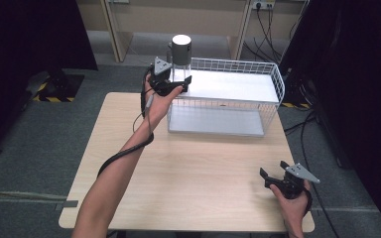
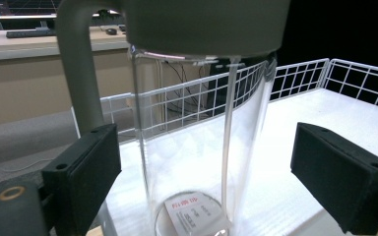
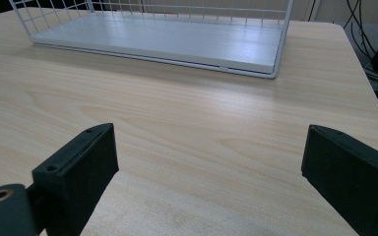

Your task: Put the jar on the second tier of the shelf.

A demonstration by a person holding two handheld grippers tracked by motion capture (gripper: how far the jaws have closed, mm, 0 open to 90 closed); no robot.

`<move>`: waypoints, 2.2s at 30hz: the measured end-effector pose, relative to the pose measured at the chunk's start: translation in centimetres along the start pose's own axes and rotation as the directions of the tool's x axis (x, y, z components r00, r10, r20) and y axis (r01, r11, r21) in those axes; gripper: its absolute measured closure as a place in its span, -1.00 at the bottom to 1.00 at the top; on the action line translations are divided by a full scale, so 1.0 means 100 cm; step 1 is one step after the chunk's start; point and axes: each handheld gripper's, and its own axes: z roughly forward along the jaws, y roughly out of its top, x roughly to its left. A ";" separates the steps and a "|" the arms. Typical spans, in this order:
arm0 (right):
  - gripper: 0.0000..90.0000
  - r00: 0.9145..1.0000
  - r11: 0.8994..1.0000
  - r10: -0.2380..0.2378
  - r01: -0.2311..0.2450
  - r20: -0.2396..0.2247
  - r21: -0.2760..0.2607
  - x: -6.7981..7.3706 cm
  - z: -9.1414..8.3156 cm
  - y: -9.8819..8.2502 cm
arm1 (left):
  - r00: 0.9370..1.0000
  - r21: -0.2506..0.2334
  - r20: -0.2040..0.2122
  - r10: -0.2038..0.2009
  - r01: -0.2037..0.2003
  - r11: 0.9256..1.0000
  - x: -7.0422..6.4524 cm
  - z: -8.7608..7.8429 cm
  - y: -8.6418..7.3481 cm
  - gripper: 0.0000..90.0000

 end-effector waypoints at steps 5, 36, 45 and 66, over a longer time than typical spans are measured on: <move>-0.84 1.000 1.000 -0.002 0.002 0.001 0.000 0.000 0.000 0.000 | 1.000 -0.001 0.009 0.010 -0.010 1.000 -0.003 -0.007 -0.001 -0.76; -0.84 1.000 1.000 -0.005 0.005 0.004 -0.001 0.000 0.000 0.000 | 0.999 0.002 0.045 0.016 -0.016 1.000 -0.006 -0.049 -0.030 -0.76; -0.84 1.000 1.000 -0.006 0.006 0.006 -0.001 0.001 0.000 0.000 | 0.999 0.005 0.047 0.023 -0.023 1.000 -0.006 -0.057 -0.046 -0.76; -0.84 1.000 1.000 -0.005 0.005 0.008 0.002 0.001 0.000 0.000 | 0.998 0.040 0.061 0.004 -0.006 0.999 -0.003 -0.069 -0.086 -0.76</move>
